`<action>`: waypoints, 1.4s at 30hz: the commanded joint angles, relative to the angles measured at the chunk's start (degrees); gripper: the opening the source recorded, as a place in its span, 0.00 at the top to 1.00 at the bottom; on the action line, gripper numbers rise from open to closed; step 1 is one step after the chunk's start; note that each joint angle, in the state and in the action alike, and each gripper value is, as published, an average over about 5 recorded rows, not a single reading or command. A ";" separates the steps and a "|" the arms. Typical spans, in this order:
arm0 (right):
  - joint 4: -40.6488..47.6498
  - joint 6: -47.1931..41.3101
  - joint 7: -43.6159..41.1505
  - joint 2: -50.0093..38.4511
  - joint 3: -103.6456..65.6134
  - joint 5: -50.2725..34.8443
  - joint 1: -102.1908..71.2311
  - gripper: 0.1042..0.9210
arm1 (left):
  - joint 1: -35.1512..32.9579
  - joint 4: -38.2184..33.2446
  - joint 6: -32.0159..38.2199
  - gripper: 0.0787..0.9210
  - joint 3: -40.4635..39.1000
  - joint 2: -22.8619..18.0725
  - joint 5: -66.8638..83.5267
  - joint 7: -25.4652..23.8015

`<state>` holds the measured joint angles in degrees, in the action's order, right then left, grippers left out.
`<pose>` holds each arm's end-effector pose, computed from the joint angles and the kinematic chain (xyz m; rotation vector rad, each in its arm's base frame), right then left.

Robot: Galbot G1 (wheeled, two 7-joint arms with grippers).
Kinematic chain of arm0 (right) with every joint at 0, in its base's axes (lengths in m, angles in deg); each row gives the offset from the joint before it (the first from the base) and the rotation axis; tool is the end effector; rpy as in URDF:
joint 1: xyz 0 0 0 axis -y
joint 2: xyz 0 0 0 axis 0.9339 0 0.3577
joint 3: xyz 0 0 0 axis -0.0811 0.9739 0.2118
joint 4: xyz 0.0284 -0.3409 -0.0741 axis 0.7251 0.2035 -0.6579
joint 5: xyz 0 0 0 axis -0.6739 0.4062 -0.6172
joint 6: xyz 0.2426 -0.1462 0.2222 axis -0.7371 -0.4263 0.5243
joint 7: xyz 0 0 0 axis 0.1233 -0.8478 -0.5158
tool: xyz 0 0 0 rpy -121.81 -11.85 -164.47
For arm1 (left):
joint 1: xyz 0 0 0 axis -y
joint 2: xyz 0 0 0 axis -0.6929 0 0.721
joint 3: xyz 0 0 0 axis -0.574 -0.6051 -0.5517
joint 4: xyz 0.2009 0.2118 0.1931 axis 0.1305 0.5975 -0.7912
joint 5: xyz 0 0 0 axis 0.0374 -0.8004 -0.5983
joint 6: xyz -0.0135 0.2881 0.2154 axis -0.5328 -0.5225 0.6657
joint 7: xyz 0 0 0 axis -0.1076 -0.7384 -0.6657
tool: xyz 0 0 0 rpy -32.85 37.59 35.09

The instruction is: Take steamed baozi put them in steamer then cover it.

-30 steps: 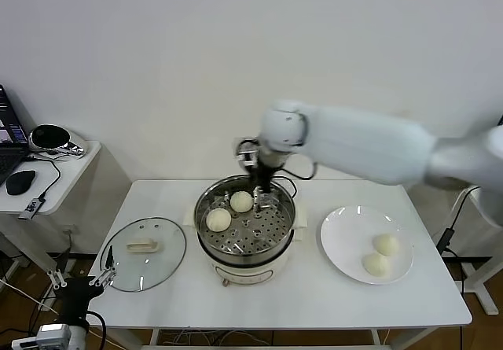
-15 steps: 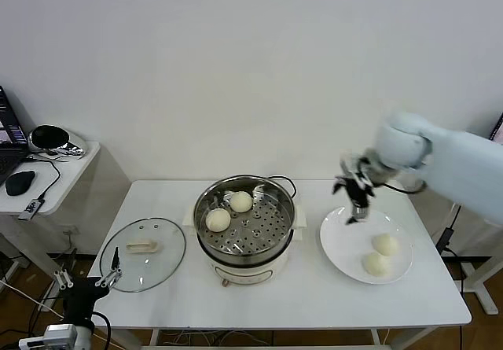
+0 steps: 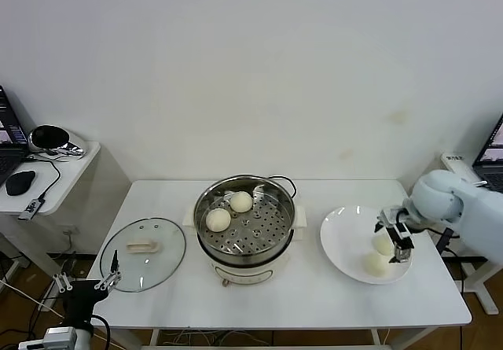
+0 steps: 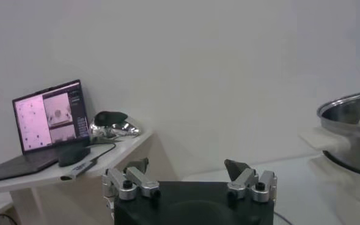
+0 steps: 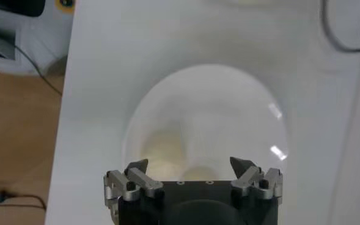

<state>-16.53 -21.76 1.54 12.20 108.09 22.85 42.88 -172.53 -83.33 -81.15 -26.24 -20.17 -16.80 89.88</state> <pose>0.4508 -0.1761 -0.1647 1.2217 -1.2450 1.4476 0.1490 0.1255 -0.2913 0.2990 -3.0110 -0.3982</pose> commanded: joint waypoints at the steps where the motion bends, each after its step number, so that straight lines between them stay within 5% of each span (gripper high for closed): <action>1: 4.39 0.90 1.12 0.90 -6.81 4.58 -11.49 0.12 | -0.16 -0.03 0.00 0.12 0.15 -0.08 -0.02 0.03; 21: 10.31 -0.97 3.32 8.94 -9.25 5.86 -13.18 0.13 | -0.26 0.18 0.12 0.12 0.56 -0.52 -0.01 0.02; 42: 7.30 -1.81 -0.12 6.88 -7.11 2.01 -5.15 0.45 | -0.10 0.11 -0.10 0.12 -0.06 -0.42 -0.06 -0.14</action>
<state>-8.14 -23.38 2.65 19.53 98.62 27.56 31.69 -172.70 -83.09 -81.15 -26.24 -20.80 -16.83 89.82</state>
